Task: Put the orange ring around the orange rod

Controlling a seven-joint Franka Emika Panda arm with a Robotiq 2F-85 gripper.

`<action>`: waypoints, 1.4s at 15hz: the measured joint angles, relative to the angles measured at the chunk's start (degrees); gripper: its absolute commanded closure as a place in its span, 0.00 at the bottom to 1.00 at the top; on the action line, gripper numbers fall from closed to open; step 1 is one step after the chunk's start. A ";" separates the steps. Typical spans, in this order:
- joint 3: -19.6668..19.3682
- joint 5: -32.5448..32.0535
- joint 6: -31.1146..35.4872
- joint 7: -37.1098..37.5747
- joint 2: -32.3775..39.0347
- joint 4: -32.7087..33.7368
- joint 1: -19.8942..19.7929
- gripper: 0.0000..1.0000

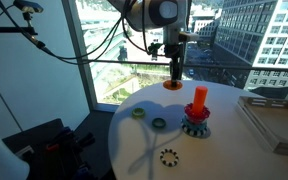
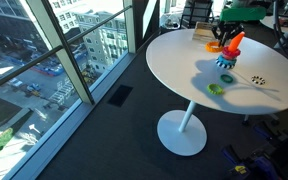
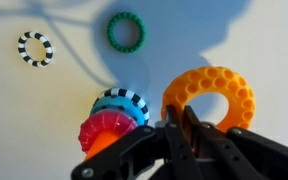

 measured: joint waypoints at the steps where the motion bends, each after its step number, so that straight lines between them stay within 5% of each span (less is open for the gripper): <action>1: -0.08 -0.16 -1.72 0.00 -0.60 0.80 -0.12 0.95; 8: -0.81 -0.33 -7.40 0.76 -3.26 6.05 -2.44 0.95; 21: -2.74 -0.31 -7.81 3.77 -3.53 7.28 -7.95 0.95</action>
